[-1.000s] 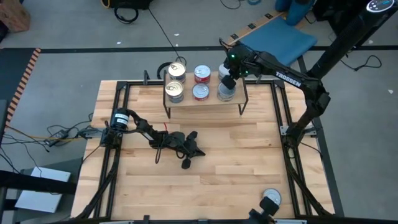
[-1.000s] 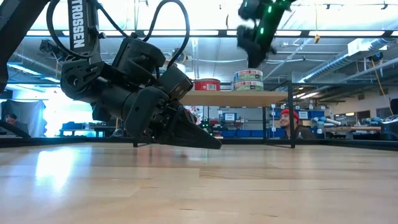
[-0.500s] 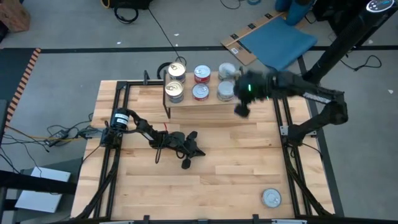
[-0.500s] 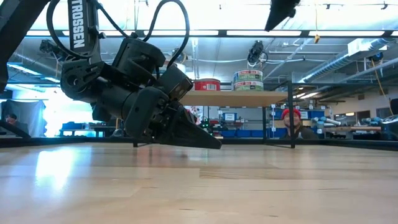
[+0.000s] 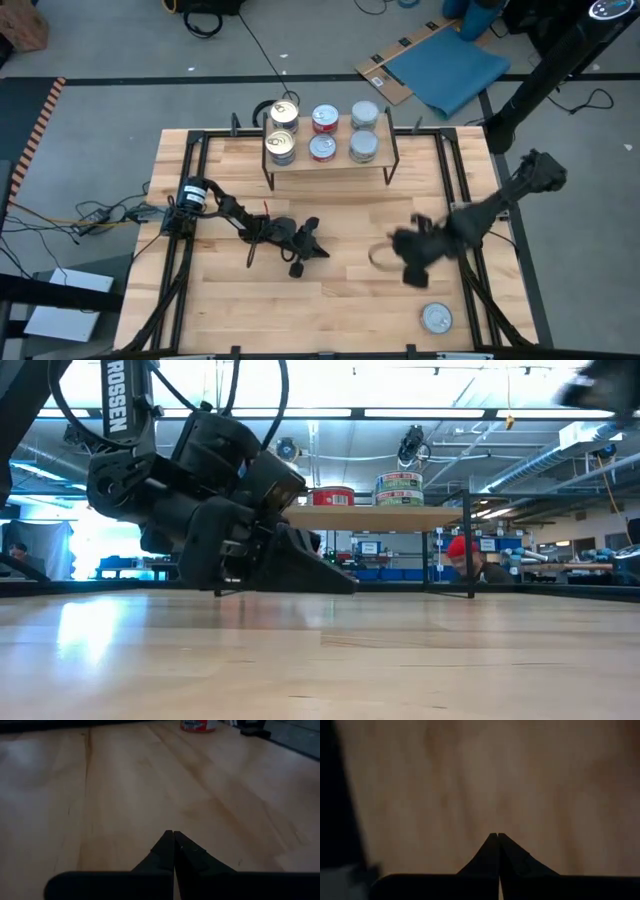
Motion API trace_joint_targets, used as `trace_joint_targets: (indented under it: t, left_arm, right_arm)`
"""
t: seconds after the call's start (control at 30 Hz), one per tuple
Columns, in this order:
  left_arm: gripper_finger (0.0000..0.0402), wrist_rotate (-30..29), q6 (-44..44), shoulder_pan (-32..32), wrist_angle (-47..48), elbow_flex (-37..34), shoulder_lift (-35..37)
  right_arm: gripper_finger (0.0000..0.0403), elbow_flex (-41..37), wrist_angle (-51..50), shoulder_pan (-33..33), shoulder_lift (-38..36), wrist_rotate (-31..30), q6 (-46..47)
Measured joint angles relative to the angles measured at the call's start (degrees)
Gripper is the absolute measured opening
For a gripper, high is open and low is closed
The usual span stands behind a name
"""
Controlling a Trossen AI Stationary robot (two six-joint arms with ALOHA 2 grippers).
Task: Stack canned seafood by type on shelf
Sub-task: Stack the red tuna on top of the other red tuna can on the shelf
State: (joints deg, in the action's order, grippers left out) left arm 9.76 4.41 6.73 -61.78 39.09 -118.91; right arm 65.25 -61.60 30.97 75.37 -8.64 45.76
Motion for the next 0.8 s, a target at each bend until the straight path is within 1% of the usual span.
trace_joint_targets:
  t: [0.1,0.17,0.33,0.43,0.6,0.73,0.8]
  left_arm:
    - [0.0006,-0.02,-0.09,0.39,-1.2,0.02,0.0]
    - [0.0006,-0.02,-0.1,0.61,-1.77,0.02,0.0]
    - [0.0006,-0.02,0.05,1.43,-1.77,0.02,0.0]
    - [0.0006,-0.02,0.09,1.86,-1.77,0.02,0.0]
    - [0.0006,0.07,-0.08,2.94,-1.43,0.02,0.0]
    - [0.0006,0.09,-0.08,3.79,-1.66,0.02,0.0]
    - [0.0006,-1.05,-0.04,3.99,-1.71,0.02,0.0]
  right_arm:
    - [0.0003,-4.51,5.3,6.44,0.94,4.98,7.72]
    - [0.0003,-6.44,9.03,9.62,1.68,7.76,11.77]
    - [0.0003,-8.3,12.37,15.16,4.88,13.83,18.46]
    - [0.0003,-8.88,12.28,17.49,7.47,18.83,19.23]
    - [0.0003,-9.36,13.44,19.92,12.43,24.11,18.92]
    - [0.0003,-9.4,15.22,20.21,15.67,24.91,16.15]
    - [0.0003,-9.4,16.43,20.14,17.21,25.05,14.28]
